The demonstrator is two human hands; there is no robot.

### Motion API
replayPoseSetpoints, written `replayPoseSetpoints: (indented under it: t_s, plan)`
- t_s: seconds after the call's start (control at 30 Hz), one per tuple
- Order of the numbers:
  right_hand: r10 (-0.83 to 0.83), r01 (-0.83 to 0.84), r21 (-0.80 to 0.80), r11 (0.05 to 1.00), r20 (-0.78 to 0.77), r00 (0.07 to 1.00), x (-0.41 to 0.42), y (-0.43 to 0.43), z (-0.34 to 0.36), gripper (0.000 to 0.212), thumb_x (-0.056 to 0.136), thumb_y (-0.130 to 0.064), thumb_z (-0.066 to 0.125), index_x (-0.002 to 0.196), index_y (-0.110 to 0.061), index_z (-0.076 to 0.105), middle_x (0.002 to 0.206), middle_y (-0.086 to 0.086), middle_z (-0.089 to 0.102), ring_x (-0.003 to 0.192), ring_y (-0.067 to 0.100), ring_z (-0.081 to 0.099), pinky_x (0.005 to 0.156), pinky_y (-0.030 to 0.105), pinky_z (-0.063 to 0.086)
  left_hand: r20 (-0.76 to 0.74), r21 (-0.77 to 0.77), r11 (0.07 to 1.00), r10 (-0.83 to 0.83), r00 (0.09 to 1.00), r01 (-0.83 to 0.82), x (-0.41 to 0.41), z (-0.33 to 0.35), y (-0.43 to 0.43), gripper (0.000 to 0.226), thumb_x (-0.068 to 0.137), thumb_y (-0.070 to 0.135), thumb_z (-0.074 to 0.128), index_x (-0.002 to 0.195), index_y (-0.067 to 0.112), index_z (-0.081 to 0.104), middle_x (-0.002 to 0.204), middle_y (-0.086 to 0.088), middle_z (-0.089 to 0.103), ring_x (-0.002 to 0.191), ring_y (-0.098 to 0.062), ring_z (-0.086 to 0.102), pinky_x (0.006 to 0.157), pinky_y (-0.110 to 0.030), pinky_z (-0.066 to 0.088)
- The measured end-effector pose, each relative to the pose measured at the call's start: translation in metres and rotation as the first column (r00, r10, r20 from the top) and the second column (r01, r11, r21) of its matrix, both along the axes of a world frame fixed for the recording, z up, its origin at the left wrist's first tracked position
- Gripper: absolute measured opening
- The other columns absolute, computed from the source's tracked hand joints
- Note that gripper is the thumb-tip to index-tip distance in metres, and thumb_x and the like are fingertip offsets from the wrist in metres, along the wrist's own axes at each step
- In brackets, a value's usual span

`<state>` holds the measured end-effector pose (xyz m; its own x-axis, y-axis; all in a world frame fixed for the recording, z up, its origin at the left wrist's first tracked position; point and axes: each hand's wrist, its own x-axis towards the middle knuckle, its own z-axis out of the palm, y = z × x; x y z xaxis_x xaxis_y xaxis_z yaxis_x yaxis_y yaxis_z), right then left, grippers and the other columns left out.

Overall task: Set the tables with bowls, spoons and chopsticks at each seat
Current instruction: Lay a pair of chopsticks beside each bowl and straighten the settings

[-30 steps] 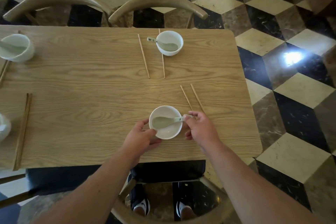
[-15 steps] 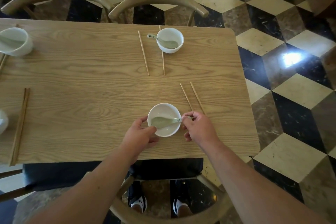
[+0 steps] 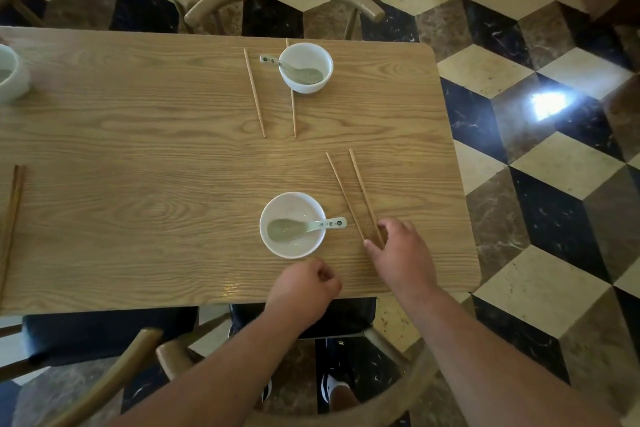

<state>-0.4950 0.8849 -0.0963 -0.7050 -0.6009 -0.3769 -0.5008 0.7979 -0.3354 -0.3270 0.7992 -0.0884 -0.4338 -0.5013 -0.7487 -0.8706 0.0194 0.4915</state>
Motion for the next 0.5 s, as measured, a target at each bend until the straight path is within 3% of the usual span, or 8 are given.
replayPoseSetpoints:
  t_s: [0.17, 0.33, 0.5]
  plan:
    - [-0.051, 0.052, -0.003, 0.999, 0.117, 0.992, 0.017, -0.007, -0.007, 0.034, 0.094, -0.026, 0.074, 0.126, -0.024, 0.063, 0.104, 0.002, 0.071, 0.095, 0.026, 0.071, 0.078, 0.038, 0.058, -0.106, -0.071, 0.986, 0.143, 0.984, -0.151, -0.026, -0.011, 0.01, 0.028, 0.096, 0.037, 0.068, 0.122, 0.029, 0.073, 0.107, 0.015, 0.075, 0.1, -0.008, 0.07, 0.088, -0.031, 0.058]
    - [-0.16, 0.164, 0.006, 0.986, 0.27, 0.95, 0.027, -0.013, -0.016, 0.016, 0.09, -0.022, 0.074, 0.105, -0.023, 0.07, 0.099, -0.003, 0.075, 0.092, 0.021, 0.072, 0.082, 0.038, 0.061, -0.127, -0.07, 0.974, 0.208, 0.97, -0.218, -0.029, -0.017, 0.018, 0.022, 0.093, 0.027, 0.065, 0.111, 0.036, 0.077, 0.087, 0.016, 0.078, 0.082, -0.002, 0.072, 0.072, -0.028, 0.059]
    - [-0.215, 0.227, 0.013, 0.974, 0.38, 0.9, 0.022, -0.012, -0.025, 0.014, 0.087, -0.021, 0.076, 0.081, -0.029, 0.066, 0.082, -0.001, 0.078, 0.077, 0.024, 0.078, 0.077, 0.046, 0.066, -0.144, -0.05, 0.97, 0.229, 0.963, -0.239, -0.027, -0.019, 0.016, 0.017, 0.095, 0.025, 0.07, 0.102, 0.036, 0.081, 0.08, 0.018, 0.078, 0.076, 0.002, 0.072, 0.073, -0.026, 0.06]
